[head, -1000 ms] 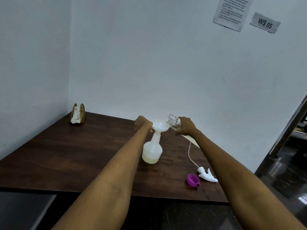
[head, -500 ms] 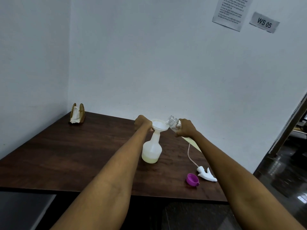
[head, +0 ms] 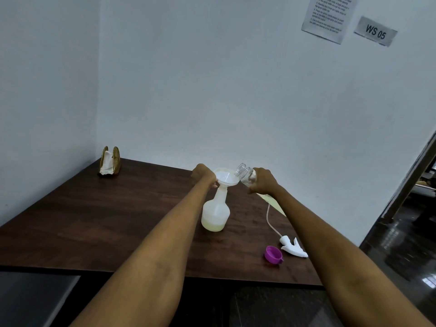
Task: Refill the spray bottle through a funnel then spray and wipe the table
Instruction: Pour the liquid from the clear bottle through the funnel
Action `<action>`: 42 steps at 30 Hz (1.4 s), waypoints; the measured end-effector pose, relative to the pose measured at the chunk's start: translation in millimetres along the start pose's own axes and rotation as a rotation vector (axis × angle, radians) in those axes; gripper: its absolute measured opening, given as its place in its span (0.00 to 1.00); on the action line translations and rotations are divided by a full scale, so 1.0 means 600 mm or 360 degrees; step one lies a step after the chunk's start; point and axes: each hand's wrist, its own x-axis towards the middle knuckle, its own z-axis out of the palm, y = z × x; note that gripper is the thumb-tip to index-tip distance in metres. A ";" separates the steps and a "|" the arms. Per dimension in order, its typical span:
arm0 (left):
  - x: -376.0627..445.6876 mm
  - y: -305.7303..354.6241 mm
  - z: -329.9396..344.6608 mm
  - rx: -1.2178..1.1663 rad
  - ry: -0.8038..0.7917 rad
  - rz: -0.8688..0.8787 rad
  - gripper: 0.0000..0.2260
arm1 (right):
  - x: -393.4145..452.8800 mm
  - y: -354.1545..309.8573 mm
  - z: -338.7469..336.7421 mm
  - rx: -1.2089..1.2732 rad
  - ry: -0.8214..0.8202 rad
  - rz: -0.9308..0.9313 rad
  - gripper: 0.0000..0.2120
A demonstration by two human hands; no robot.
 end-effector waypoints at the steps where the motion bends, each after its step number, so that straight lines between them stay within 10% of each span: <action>1: -0.002 0.001 0.000 -0.0023 -0.0027 -0.0014 0.15 | 0.000 0.000 0.000 0.0006 -0.0003 0.0002 0.19; 42: -0.009 0.015 -0.015 0.0022 -0.0162 -0.0038 0.15 | -0.005 -0.031 -0.020 -0.0340 -0.0007 -0.0074 0.19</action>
